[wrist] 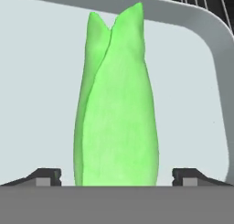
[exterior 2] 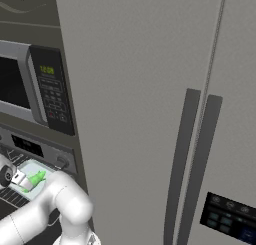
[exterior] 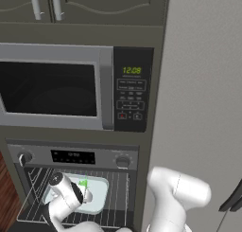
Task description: Place the corn on the rack of the oven.
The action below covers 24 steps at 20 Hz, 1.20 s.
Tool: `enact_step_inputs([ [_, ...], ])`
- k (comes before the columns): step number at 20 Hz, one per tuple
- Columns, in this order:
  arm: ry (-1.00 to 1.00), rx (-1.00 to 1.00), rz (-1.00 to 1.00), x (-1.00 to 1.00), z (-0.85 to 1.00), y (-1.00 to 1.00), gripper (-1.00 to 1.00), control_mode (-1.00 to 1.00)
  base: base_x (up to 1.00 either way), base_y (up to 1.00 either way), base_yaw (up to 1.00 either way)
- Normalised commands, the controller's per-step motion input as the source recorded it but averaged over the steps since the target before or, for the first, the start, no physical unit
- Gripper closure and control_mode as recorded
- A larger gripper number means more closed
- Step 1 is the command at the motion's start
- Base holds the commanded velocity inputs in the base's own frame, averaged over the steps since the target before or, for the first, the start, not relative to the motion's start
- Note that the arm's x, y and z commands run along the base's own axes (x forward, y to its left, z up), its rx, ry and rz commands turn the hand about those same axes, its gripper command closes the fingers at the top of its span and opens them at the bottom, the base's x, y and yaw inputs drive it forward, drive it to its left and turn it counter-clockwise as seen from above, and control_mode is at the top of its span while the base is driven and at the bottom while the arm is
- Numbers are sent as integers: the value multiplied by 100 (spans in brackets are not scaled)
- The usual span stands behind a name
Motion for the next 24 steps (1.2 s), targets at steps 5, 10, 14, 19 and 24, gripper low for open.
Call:
enact_step_inputs([
  [5, 0, 0, 0, -34, 88, 2, -100, -100, 0, 0, 0],
  [10, -13, 0, 0, -88, 57, 0, -100, -100, 0, 0, 0],
  [14, -7, 9, 0, -84, 64, -29, -100, -100, 0, 0, 0],
  [19, 0, 22, 0, -61, 94, -64, -100, -100, 0, 0, 0],
  [24, -1, 16, 0, -35, 99, -23, -100, -100, 0, 0, 0],
])
